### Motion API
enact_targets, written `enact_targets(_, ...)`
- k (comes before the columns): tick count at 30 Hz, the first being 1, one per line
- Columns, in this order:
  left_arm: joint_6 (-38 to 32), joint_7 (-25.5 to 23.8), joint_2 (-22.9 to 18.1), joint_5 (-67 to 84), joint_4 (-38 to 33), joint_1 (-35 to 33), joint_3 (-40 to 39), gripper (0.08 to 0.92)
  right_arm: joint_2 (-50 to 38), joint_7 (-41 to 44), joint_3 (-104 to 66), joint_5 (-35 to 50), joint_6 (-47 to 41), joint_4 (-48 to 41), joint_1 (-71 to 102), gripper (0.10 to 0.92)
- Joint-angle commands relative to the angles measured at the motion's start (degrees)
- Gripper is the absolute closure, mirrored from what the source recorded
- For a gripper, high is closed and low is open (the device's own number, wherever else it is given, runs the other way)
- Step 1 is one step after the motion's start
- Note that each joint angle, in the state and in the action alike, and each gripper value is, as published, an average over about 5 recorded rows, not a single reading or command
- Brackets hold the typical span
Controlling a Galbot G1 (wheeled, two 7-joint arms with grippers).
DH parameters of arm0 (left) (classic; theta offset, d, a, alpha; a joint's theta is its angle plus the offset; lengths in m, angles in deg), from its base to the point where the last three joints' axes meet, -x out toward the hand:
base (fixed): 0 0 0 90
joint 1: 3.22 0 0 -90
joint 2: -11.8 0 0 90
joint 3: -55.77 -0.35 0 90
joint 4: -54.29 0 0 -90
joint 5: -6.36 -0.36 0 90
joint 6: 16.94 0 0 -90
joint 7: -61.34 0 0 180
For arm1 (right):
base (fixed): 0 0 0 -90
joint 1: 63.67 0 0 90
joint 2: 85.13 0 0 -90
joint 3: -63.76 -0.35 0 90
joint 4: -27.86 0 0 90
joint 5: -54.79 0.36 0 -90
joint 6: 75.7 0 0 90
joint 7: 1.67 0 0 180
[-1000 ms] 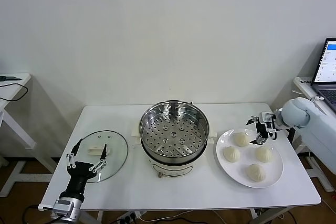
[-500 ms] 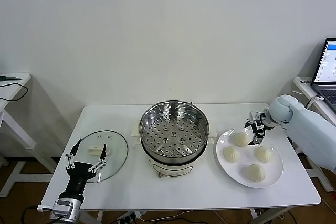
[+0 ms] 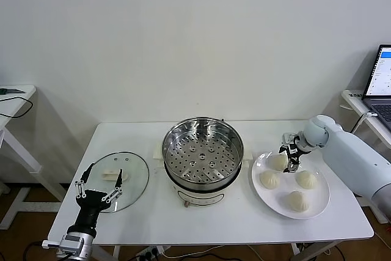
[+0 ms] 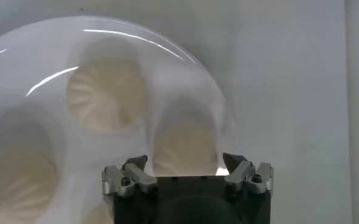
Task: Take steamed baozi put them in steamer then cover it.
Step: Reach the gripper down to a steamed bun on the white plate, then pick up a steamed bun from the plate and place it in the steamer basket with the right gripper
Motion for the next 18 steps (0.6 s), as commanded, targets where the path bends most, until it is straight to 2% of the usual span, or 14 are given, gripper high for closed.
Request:
enact_targets(1,-0.1,0.0,-0.1,0.0,0.0,0.0,-0.1,0.177,0.8,0.0,-0.6,-0.9,0.1,-0.7,0.2,0.282)
enact_targets(6,-0.2,0.0,-0.1,-0.1,0.0,-0.1,-0.1,0.177,0.8,-0.2,-0.8,-1.1,0.4,-0.5,0.3,0.359)
enact_targets(12,-0.2,0.0,-0.1,-0.1,-0.2,-0.3,0.0,0.177,-1.0,-0.1,-0.1,0.1,0.8,2.1,-0.1,0.38)
enact_targets(18,0.0,0.1,0.0,-0.1,-0.4,-0.4,-0.1,0.177,-9.6,1.1,7.6,7.1,2.4,12.7,-7.2,0.381)
